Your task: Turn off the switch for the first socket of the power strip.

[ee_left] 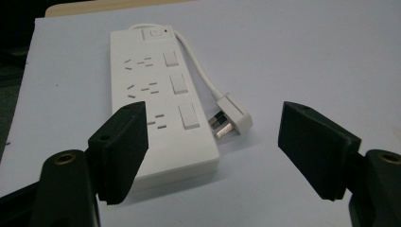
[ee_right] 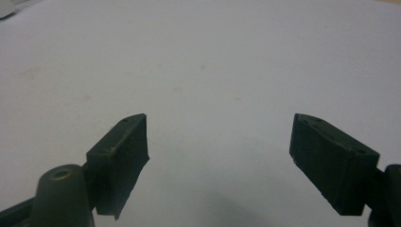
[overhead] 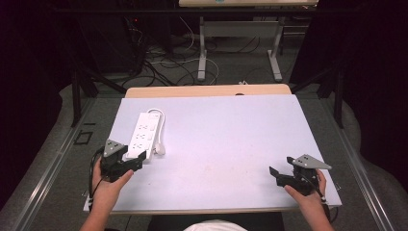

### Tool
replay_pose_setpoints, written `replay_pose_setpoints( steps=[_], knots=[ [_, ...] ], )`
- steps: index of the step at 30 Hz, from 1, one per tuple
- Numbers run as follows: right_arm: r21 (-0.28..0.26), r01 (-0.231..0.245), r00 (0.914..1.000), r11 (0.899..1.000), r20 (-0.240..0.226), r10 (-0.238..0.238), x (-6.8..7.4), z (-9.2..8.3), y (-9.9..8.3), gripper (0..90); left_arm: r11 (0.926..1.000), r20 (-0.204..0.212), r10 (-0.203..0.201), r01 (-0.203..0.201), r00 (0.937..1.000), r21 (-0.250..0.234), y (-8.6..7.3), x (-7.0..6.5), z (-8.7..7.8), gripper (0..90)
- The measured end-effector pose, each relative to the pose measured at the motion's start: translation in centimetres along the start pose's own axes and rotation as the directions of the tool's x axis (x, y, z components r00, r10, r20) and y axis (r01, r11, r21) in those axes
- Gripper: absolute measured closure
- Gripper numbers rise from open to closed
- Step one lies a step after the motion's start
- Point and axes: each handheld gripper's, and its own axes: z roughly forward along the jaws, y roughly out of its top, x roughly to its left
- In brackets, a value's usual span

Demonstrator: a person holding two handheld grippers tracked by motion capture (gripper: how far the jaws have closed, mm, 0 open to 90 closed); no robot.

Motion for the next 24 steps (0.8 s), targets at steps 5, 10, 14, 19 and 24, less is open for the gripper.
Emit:
replay_pose_setpoints(
  steps=[5, 10, 14, 19, 24],
  knots=[
    [-0.008, -0.001, 1.0000, 1.000, 0.010, 0.001, 0.0, 0.0, 0.0, 19.9, 1.0000, 0.010, 0.006, -0.006, 0.9999, 0.001, 1.0, 0.0, 0.0, 26.6],
    [-0.014, 0.004, 0.9999, 1.000, 0.015, -0.004, -0.1, 0.0, 0.0, 19.9, 1.0000, 0.030, -0.003, 0.003, 0.9996, -0.006, 1.9, 0.2, -0.1, 27.1],
    [-0.010, -0.002, 0.9999, 1.000, 0.013, 0.002, -0.1, 0.0, 0.0, 19.9, 1.0000, 0.030, 0.007, -0.007, 0.9995, -0.002, 2.8, 0.2, -0.2, 27.5],
    [-0.011, -0.002, 0.9999, 1.000, 0.015, 0.002, -0.1, 0.0, 0.0, 19.9, 1.0000, 0.027, 0.003, -0.003, 0.9996, -0.001, 3.9, 0.4, -0.5, 28.4],
    [-0.009, 0.001, 0.9999, 1.000, 0.012, 0.000, -0.2, -0.1, 0.0, 19.9, 0.9999, 0.027, -0.008, 0.008, 0.9996, -0.006, 4.9, 0.4, -0.5, 30.5]
  ],
)
